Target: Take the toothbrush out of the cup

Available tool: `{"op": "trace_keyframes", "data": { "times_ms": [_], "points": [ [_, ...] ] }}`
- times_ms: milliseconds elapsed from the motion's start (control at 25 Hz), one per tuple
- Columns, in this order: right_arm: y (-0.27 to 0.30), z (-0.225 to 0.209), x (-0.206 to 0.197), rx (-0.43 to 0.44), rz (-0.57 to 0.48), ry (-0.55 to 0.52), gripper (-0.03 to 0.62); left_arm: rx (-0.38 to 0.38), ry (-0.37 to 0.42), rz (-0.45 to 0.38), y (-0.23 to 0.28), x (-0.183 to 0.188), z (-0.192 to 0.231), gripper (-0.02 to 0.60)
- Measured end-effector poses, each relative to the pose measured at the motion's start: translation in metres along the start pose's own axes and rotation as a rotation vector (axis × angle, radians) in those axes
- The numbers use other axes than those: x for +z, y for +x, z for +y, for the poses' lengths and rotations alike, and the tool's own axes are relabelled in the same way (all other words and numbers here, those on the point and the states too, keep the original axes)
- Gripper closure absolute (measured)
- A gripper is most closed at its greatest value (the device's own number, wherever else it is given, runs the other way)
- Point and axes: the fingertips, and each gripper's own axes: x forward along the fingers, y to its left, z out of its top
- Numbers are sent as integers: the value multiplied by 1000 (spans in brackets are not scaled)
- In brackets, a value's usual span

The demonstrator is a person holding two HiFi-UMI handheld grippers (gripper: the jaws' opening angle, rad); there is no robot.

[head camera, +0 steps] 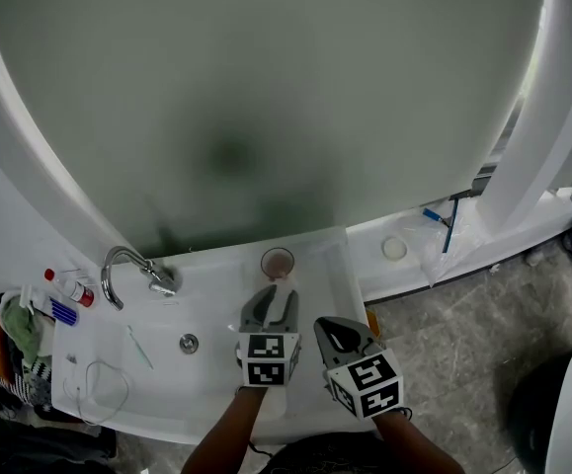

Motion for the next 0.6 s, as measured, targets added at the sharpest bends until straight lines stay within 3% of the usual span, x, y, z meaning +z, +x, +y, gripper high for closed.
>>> {"op": "trace_keyframes", "data": {
  "times_ms": [600],
  "points": [
    [12,-21,-6,2,32,21,583,39,-5,20,34,-2,9,420]
  ]
}}
